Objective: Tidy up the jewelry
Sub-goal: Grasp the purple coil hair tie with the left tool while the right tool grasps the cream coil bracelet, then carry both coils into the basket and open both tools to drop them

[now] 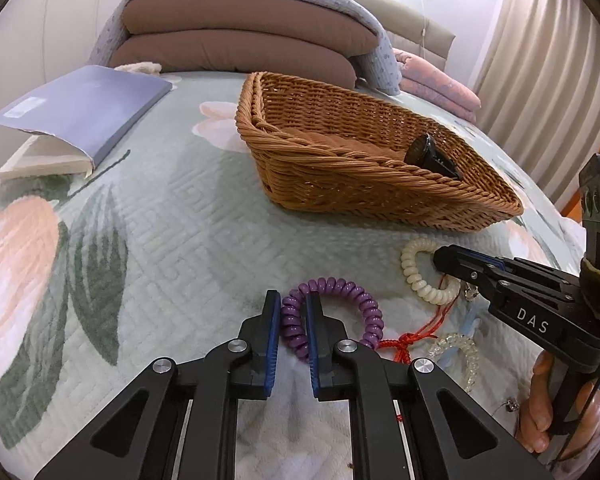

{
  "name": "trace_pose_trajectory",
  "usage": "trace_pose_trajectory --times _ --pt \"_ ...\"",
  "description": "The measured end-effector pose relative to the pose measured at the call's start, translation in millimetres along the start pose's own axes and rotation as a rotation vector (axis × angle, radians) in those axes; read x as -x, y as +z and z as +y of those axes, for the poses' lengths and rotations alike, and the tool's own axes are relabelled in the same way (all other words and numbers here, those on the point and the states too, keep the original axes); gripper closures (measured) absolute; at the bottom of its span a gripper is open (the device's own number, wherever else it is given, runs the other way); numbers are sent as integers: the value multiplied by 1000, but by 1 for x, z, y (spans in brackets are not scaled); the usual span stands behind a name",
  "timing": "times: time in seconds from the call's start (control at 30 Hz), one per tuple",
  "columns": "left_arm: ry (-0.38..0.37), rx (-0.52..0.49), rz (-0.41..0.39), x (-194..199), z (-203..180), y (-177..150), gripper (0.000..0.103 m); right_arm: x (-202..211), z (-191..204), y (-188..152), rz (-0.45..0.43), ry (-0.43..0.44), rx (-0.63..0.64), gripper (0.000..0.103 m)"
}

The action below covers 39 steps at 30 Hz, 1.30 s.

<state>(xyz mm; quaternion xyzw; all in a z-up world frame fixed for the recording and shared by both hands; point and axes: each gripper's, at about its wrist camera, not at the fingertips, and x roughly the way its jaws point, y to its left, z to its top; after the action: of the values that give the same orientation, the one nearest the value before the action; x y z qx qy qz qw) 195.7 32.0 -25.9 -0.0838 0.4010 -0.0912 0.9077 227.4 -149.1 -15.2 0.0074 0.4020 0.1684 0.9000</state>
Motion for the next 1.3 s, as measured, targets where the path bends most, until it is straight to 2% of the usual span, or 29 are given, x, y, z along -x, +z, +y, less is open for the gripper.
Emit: trace_pose_trajectory --times 0.33,0.6,0.77,1.0,1.3 --pt "-13 5 -26 7 2 -2 92 27 3 -4 -106 65 5 91" --pt "-34 15 -33 10 3 -1 92 30 3 -3 -110 82 -5 91" --pt "-60 36 -73 19 7 0 92 40 3 -4 -147 122 2 91" --pt "-135 93 -189 44 16 2 92 59 3 -2 -222 170 -2 91" --pt "-159 95 -242 57 16 7 92 82 -16 6 -293 187 -77 91"
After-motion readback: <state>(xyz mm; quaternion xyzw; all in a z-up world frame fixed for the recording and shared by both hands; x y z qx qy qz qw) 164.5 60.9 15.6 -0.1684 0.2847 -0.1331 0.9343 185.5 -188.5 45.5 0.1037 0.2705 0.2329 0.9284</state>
